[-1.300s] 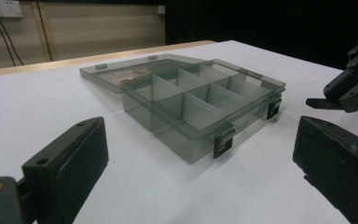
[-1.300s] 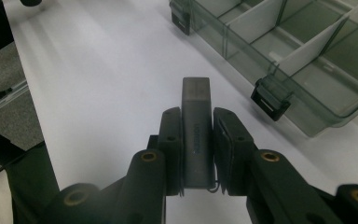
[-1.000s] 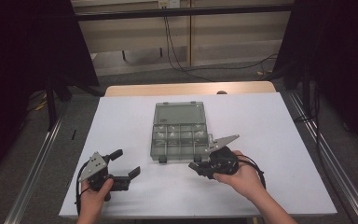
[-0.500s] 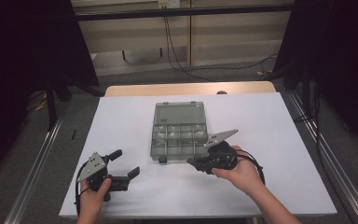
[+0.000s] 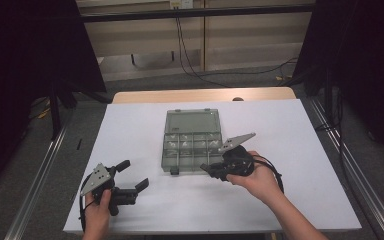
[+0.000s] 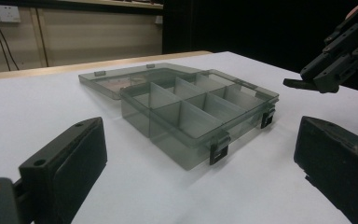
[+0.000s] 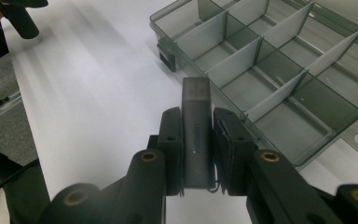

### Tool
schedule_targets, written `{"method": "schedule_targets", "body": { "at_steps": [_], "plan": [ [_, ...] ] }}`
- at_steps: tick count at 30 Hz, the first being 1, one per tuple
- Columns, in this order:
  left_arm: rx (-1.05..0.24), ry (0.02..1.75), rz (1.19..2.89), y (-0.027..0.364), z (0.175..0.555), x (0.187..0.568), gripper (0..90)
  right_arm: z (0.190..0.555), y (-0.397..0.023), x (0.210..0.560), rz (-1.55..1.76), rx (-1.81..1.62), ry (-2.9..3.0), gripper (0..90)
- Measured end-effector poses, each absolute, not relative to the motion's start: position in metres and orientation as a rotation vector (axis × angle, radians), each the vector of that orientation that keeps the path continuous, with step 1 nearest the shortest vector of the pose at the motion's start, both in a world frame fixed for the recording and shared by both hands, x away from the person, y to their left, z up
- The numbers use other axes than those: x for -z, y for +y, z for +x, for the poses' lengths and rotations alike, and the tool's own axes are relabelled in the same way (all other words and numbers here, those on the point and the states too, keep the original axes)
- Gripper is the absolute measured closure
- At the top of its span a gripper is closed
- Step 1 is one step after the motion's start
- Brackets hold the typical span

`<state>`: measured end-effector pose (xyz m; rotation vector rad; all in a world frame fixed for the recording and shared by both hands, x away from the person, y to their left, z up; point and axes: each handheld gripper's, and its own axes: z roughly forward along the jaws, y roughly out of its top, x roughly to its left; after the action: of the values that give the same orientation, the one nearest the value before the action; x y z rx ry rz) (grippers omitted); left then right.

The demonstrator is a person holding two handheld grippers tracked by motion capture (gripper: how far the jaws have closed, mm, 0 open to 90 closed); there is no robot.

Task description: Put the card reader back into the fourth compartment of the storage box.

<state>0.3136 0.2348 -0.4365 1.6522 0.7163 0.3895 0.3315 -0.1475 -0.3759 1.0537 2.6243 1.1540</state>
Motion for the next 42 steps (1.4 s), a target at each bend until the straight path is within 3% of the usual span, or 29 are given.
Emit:
{"method": "schedule_targets", "body": {
  "at_steps": [42],
  "plan": [
    [-0.383,0.714,1.654,0.236,0.314,0.438,2.5,0.367,-0.153,0.367,1.120,-1.102,2.565,74.2]
  ]
}}
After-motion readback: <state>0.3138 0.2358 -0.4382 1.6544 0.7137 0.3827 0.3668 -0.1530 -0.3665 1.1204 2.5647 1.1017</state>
